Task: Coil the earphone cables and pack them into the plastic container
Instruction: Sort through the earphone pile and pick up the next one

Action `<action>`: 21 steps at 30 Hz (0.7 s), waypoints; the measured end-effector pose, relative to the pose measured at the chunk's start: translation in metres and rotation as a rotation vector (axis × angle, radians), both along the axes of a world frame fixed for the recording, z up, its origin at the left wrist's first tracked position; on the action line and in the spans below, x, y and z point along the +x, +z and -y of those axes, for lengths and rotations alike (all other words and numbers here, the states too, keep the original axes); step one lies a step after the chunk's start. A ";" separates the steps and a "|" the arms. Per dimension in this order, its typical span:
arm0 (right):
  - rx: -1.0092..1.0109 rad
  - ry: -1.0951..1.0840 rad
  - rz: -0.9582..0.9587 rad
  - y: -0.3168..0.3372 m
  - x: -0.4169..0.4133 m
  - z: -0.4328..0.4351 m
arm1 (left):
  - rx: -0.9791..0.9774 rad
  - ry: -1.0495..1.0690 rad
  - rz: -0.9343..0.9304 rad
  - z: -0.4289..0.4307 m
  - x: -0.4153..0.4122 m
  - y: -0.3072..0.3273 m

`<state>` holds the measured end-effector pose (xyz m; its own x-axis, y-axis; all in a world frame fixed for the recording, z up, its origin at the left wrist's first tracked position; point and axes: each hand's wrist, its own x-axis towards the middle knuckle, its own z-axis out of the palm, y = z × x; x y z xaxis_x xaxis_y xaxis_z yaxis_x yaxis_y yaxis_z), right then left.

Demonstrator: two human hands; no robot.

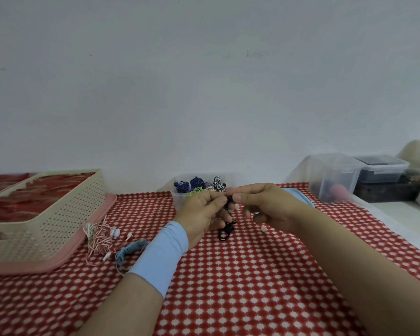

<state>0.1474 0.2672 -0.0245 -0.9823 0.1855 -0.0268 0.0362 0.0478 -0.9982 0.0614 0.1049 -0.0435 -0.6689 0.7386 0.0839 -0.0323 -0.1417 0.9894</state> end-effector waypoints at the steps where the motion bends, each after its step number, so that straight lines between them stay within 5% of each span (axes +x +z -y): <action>1: -0.004 0.003 -0.002 0.000 -0.001 0.000 | 0.007 -0.001 0.009 0.000 0.000 0.000; 21: -0.055 0.010 -0.067 -0.003 -0.002 0.006 | 0.107 -0.049 0.112 0.001 0.001 0.002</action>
